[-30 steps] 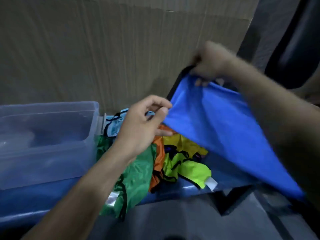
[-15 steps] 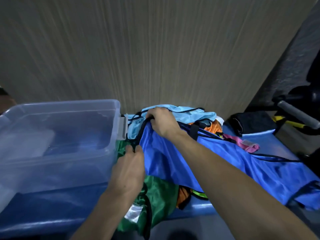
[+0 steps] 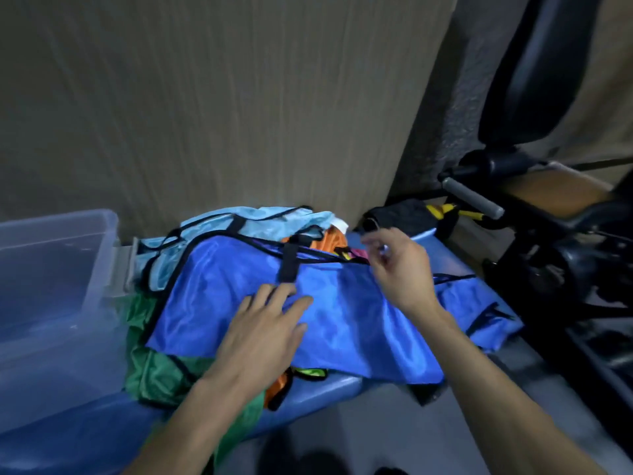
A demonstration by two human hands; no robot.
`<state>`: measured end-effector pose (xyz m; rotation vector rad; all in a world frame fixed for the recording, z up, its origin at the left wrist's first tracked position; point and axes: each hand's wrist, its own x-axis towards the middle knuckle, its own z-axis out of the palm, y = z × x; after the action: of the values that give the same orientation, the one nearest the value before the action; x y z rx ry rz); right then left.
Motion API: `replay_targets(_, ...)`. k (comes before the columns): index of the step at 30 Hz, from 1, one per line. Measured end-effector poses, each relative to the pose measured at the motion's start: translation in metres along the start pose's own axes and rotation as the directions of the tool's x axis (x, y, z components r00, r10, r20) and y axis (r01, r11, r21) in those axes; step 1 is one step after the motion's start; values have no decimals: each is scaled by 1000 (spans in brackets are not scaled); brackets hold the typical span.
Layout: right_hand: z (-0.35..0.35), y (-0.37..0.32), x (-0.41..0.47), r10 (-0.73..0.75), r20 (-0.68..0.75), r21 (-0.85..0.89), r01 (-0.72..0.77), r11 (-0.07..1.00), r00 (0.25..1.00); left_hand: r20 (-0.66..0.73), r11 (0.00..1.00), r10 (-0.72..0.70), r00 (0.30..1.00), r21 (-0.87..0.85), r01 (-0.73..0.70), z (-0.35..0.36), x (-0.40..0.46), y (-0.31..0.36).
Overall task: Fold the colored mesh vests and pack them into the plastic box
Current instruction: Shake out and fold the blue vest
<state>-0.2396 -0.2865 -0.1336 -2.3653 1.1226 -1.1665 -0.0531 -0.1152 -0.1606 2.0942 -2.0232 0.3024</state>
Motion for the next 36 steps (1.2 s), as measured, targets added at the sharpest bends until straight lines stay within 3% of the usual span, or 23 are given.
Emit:
replay_targets(4,-51,92,-24,364,-113,-225,-381,897,924,51,1000,-17,999,6,17,18,14,4)
replay_targets(7,-75,133,-33,587,-135,-334,-595,731,798,-47,999,-28,999,-22,27,19,32,-1)
replay_targets(10,-81,163,-41,748,-65,-380,-709,594,661,-110,999,-39,993,-22,37,16,59,-9)
replay_targets(14,-82,186,-42,803,-8,-264,-776,573,596,53,996,-69,996,56,66,14,99,-14)
replay_targets(18,-81,190,-37,835,3,2,-835,551,551,-122,994,-7,993,111,21,12,110,2)
replay_targets(20,-81,187,-35,813,-18,111,-807,580,582,-162,998,35,986,66,-25,11,115,19)
replay_targets(24,-90,163,-29,649,-78,226,-621,751,757,-201,967,182,963,-139,-212,12,138,60)
replay_targets(27,-96,142,-28,480,-41,272,-452,849,877,-103,883,223,969,-401,-246,17,166,101)
replay_targets(31,-100,126,-31,365,28,321,-355,878,930,127,667,218,968,-744,-53,30,203,148)
replay_targets(36,-110,115,-33,334,23,316,-324,892,942,108,614,246,963,-787,-69,42,224,168)
